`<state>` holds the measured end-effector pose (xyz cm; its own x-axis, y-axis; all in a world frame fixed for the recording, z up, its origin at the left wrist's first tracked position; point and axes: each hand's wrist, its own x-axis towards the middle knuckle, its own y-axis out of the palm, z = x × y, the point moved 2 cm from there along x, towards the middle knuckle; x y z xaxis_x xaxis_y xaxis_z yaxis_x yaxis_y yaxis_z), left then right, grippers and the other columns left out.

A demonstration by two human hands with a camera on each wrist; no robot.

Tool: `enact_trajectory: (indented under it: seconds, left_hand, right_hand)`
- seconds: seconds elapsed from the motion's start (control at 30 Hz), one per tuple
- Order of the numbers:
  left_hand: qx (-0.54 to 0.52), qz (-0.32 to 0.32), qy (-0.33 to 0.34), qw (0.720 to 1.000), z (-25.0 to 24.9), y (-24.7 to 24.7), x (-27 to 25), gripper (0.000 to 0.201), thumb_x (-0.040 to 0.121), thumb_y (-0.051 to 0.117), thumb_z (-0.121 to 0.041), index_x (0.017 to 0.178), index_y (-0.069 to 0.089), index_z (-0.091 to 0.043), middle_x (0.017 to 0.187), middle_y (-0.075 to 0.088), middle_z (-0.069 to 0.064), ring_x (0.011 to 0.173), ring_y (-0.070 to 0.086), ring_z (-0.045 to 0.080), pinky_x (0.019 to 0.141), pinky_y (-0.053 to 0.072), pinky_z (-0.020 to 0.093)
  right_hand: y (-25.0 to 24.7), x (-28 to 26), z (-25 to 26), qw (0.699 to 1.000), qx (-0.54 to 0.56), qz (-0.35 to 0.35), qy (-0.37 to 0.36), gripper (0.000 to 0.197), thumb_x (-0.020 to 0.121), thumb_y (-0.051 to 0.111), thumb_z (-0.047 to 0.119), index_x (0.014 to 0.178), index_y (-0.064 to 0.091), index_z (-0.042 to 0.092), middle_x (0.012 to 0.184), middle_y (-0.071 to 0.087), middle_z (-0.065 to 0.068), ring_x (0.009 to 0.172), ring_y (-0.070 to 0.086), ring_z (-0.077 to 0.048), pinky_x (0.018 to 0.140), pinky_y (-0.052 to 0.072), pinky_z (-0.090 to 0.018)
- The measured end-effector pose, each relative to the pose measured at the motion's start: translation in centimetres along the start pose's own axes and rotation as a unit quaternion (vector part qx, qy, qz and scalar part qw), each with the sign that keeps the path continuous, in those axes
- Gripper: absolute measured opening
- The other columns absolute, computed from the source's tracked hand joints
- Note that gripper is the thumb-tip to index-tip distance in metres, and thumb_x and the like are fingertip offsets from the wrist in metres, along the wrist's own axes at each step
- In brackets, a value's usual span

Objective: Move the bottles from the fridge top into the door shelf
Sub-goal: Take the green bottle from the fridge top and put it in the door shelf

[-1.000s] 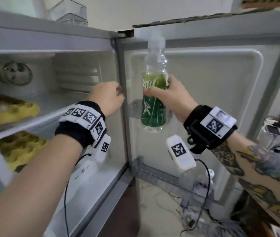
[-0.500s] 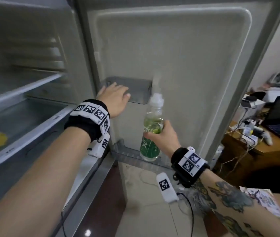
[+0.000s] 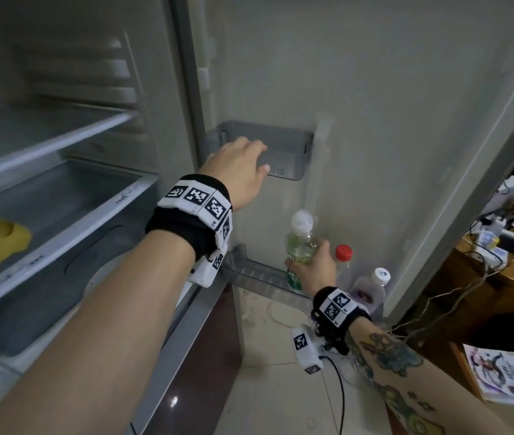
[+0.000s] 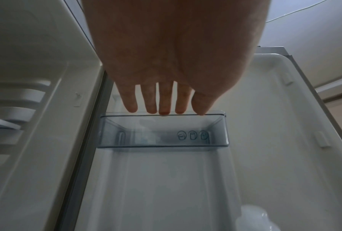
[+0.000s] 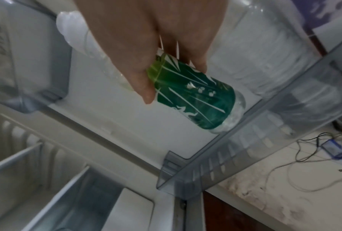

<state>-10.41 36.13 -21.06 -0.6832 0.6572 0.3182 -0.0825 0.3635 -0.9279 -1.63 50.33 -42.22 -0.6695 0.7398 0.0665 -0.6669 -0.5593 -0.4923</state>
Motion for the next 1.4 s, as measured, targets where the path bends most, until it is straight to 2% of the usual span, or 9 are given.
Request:
enact_trajectory:
  seconds: [0.17,0.37,0.5,0.6,0.83,0.93,1.07,1.23,1.4]
  left_hand:
    - [-0.007,-0.009,0.007,1.0,0.0,0.1,0.0,0.045,0.096,0.043,-0.033,0.138,0.041,-0.017,0.14,0.045,0.009,0.13,0.041,0.029,0.104,0.037,0.046]
    - [-0.009,-0.009,0.009,1.0,0.1,0.3,-0.1,0.048,0.095,0.046,-0.035,0.139,0.04,-0.017,0.141,0.043,0.008,0.131,0.04,0.027,0.105,0.037,0.044]
    - [-0.013,-0.006,0.009,1.0,0.2,0.4,-0.1,0.052,0.093,0.049,-0.037,0.14,0.038,-0.017,0.143,0.041,0.006,0.132,0.038,0.026,0.105,0.036,0.041]
    - [-0.016,-0.006,0.007,1.0,0.3,0.4,-0.2,0.054,0.092,0.05,-0.037,0.141,0.037,-0.018,0.143,0.04,0.005,0.133,0.037,0.025,0.106,0.035,0.041]
    - [-0.023,-0.007,0.005,1.0,0.2,0.6,-0.5,0.059,0.089,0.055,-0.036,0.142,0.036,-0.019,0.145,0.039,0.004,0.136,0.035,0.024,0.109,0.034,0.042]
    - [-0.02,-0.006,0.003,1.0,0.1,0.5,-0.4,0.061,0.088,0.056,-0.036,0.142,0.035,-0.019,0.146,0.038,0.004,0.136,0.036,0.024,0.108,0.035,0.043]
    - [-0.02,-0.004,0.004,1.0,0.1,0.6,-0.6,0.063,0.089,0.056,-0.035,0.144,0.033,-0.019,0.15,0.033,0.005,0.139,0.031,0.023,0.112,0.03,0.041]
    - [-0.01,-0.013,-0.004,1.0,-0.5,0.7,-0.7,0.063,0.09,0.055,-0.036,0.145,0.032,-0.017,0.152,0.031,0.007,0.141,0.028,0.024,0.115,0.026,0.042]
    - [0.02,-0.048,-0.015,0.999,-1.9,0.3,-0.2,0.059,0.091,0.053,-0.037,0.141,0.038,-0.01,0.147,0.04,0.011,0.135,0.038,0.028,0.111,0.029,0.044]
  right_hand:
    - [1.2,0.4,-1.2,0.998,-0.059,-0.011,-0.017,0.062,0.07,0.084,0.015,0.118,0.046,0.001,0.114,0.058,-0.014,0.106,0.058,-0.03,0.085,0.047,-0.032]
    - [1.8,0.1,-1.0,0.997,-0.051,-0.041,-0.048,0.078,0.073,0.07,-0.003,0.138,0.029,0.005,0.129,0.052,-0.02,0.112,0.056,-0.037,0.089,0.048,-0.039]
    - [1.7,0.1,-0.9,0.996,-0.079,-0.029,-0.037,0.064,0.073,0.07,-0.001,0.128,0.037,0.006,0.118,0.053,-0.02,0.102,0.056,-0.04,0.079,0.045,-0.036]
    - [2.1,-0.1,-0.8,0.993,-0.111,-0.021,-0.031,0.053,0.074,0.062,-0.01,0.121,0.04,0.002,0.121,0.047,-0.02,0.101,0.055,-0.042,0.079,0.046,-0.04]
    - [2.0,-0.1,-0.9,0.993,-0.117,-0.009,-0.033,0.059,0.074,0.057,-0.015,0.128,0.036,-0.003,0.123,0.047,-0.023,0.104,0.055,-0.044,0.081,0.047,-0.04]
    - [1.5,-0.3,-0.4,0.994,-0.109,0.013,-0.019,0.081,0.074,0.061,-0.01,0.143,0.02,-0.001,0.134,0.041,-0.026,0.115,0.051,-0.045,0.092,0.046,-0.042]
    - [-0.6,-1.8,2.0,0.993,-0.085,0.067,-0.041,0.108,0.076,0.073,0.004,0.153,-0.003,0.004,0.15,0.025,-0.025,0.139,0.029,-0.04,0.116,0.027,-0.041]
    - [-7.0,-4.9,3.9,0.988,-0.04,0.012,-0.149,0.082,0.083,0.066,0.023,0.15,0.02,0.012,0.145,0.033,-0.008,0.137,0.031,-0.023,0.114,0.028,-0.032]
    - [-15.6,-4.2,3.2,0.978,0.047,-0.146,-0.14,0.056,0.087,0.067,0.026,0.135,0.039,0.014,0.126,0.038,0.0,0.119,0.044,-0.015,0.107,0.043,-0.037]
